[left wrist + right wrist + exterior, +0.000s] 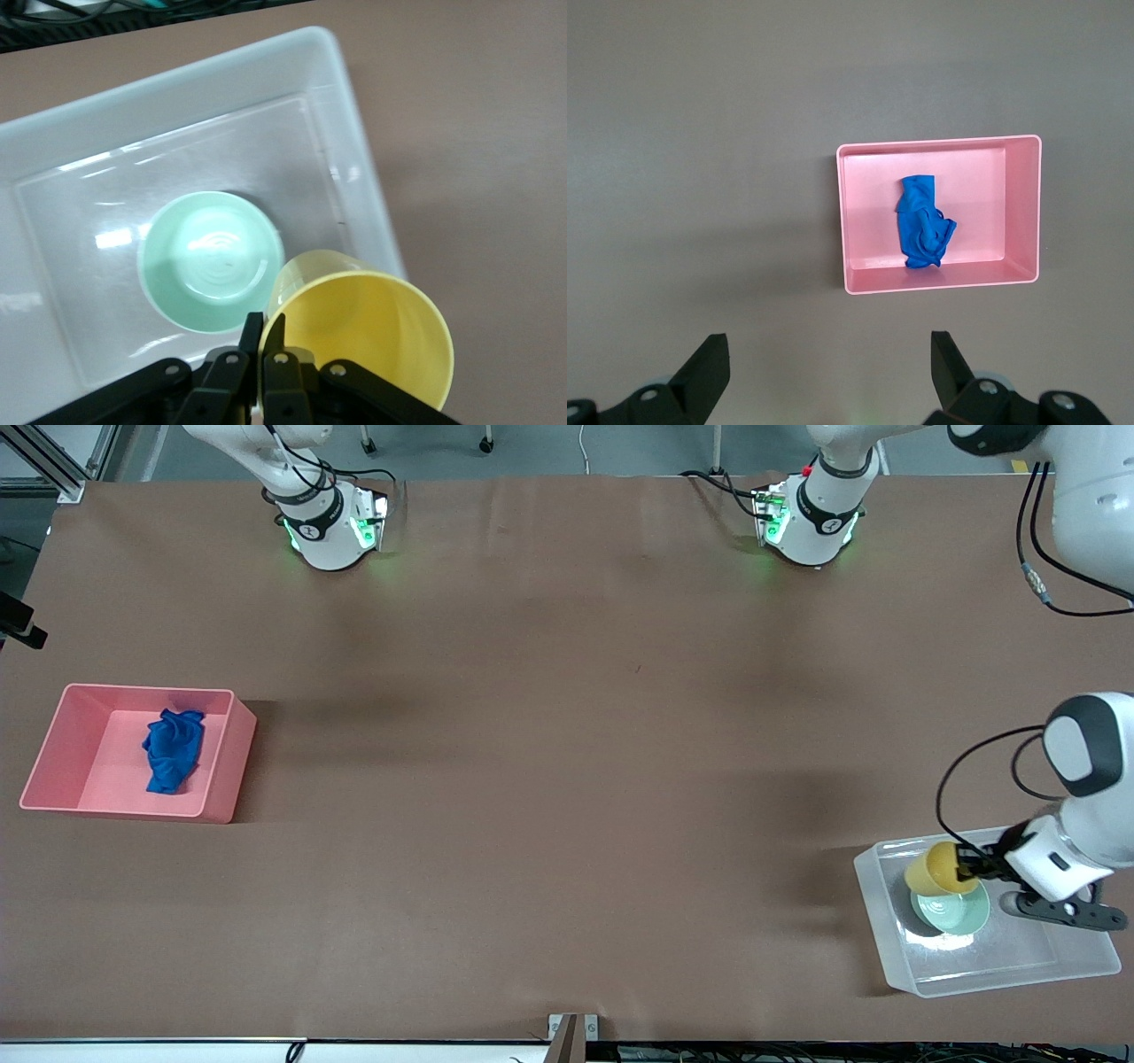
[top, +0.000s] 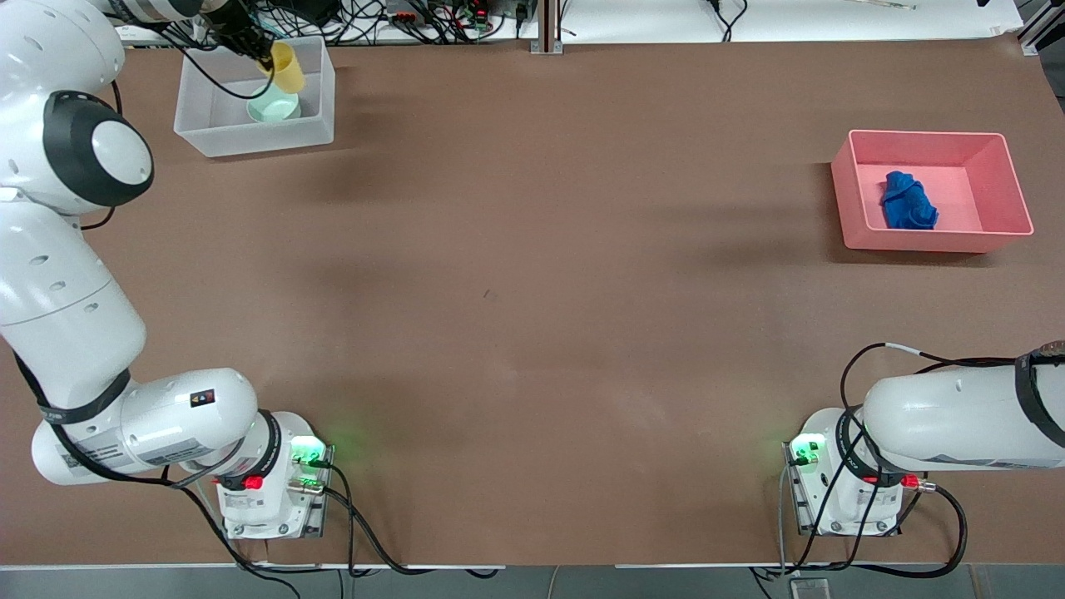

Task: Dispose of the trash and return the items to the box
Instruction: 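Carry the cup into the green bowl in the clear box, release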

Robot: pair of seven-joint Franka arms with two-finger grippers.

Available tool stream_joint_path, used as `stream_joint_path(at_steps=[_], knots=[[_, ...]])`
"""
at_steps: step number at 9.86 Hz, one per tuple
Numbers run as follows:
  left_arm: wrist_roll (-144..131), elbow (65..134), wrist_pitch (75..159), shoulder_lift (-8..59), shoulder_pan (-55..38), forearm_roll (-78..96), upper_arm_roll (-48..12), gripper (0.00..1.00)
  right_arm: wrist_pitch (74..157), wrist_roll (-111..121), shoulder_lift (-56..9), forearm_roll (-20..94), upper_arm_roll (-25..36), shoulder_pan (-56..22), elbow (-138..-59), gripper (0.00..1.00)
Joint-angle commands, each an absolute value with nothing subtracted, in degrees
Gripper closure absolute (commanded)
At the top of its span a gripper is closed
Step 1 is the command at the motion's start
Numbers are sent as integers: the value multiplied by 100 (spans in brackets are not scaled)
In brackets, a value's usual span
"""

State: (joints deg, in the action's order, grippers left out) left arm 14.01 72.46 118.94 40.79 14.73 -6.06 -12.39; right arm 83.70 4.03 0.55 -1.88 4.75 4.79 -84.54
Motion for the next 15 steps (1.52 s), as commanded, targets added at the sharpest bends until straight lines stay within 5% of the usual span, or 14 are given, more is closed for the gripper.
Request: stream_joint_path(at_steps=[1,8,10,12,14,15], knots=[[1573,6672,11847,4701,1362,-624,-898,100,8358,387,185,-132,448,510,-8561,0],[1214,6741,12551,5150,1319,-580,-571,96,8358,387,185,-132,448,510,-8561,0],[1134,6820,12551,5194,1318,-571,-597,76,8358,387,185,-132,448,518,-8561,0],[1151,6820,12551,5107,1327,-580,-615,22,8358,387,185,-132,448,519,-8561,0],[1143,6812,12533,4853,1345,-589,-729,2,8358,387,185,-132,448,519,-8561,0],[1143,6820,12481,4695,1362,-580,-843,0,8358,387,185,-132,448,519,-8561,0]])
